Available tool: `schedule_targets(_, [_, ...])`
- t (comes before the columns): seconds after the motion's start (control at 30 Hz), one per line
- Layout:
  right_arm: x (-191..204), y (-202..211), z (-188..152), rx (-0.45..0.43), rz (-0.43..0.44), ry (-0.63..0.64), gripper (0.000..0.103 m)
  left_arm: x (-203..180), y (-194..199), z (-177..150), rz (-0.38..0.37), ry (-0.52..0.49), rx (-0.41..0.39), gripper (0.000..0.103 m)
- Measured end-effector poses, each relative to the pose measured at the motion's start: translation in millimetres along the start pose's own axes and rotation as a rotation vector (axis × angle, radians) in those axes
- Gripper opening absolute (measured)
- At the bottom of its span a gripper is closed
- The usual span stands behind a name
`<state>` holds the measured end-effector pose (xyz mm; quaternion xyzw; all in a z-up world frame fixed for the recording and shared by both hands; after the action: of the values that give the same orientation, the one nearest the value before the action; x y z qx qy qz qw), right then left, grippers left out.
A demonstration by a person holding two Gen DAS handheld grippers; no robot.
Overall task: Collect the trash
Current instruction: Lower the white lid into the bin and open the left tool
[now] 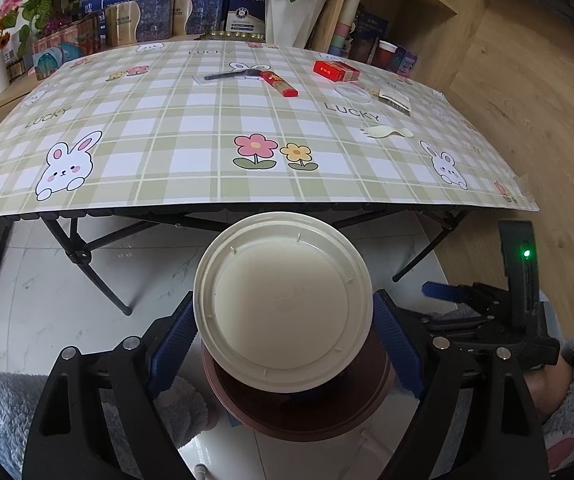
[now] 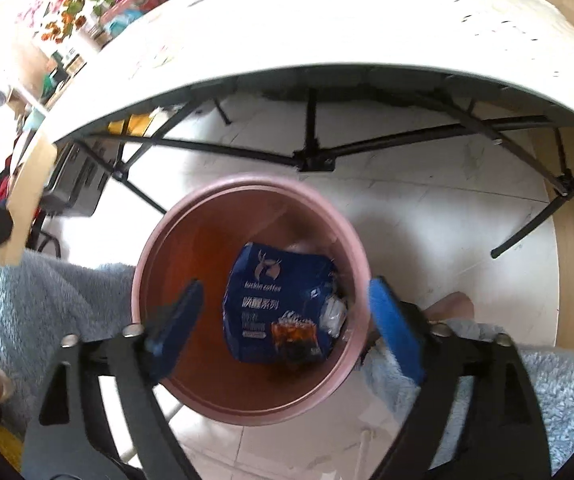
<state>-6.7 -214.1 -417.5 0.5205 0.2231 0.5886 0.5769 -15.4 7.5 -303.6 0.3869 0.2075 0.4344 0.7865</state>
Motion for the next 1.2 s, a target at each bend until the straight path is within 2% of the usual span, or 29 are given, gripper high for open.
schedule_targets(0.3, [-9.8,13.6,8.1,-0.075,-0.017,-0.048,0.097,-4.1,-12.7,-6.7,-0.001,-0.019,0.046,0.083])
schedule_targets(0.73, [-11.3,12.2,6.7,-0.068,-0.018,-0.055,0.097,-10.6,-58.5,-31.9,-0.01,-0.077,0.161,0.085])
schedule_targets(0.93, [-12.3,13.0,5.7,-0.072,-0.015,-0.058,0.097,-10.0,-64.4,-35.1,-0.018,-0.071,0.162,0.087])
schedule_targets(1.2, [-11.7,13.2,5.9,-0.076,-0.016,-0.056,0.097,0.4,-58.0,-34.2,-0.011,-0.006,0.129,0.091])
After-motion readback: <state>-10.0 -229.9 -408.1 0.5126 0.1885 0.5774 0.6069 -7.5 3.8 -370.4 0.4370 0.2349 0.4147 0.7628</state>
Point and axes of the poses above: each gripper's, at about its wrist camera, not at the fingertips, and y roughly against the way its jaws point, x to its left, z to its top, the point moved 2 cm from there along -y, roughly the way its jaws point, and after that the axes turned 15 degrees about -y, right-handed, at the moved point
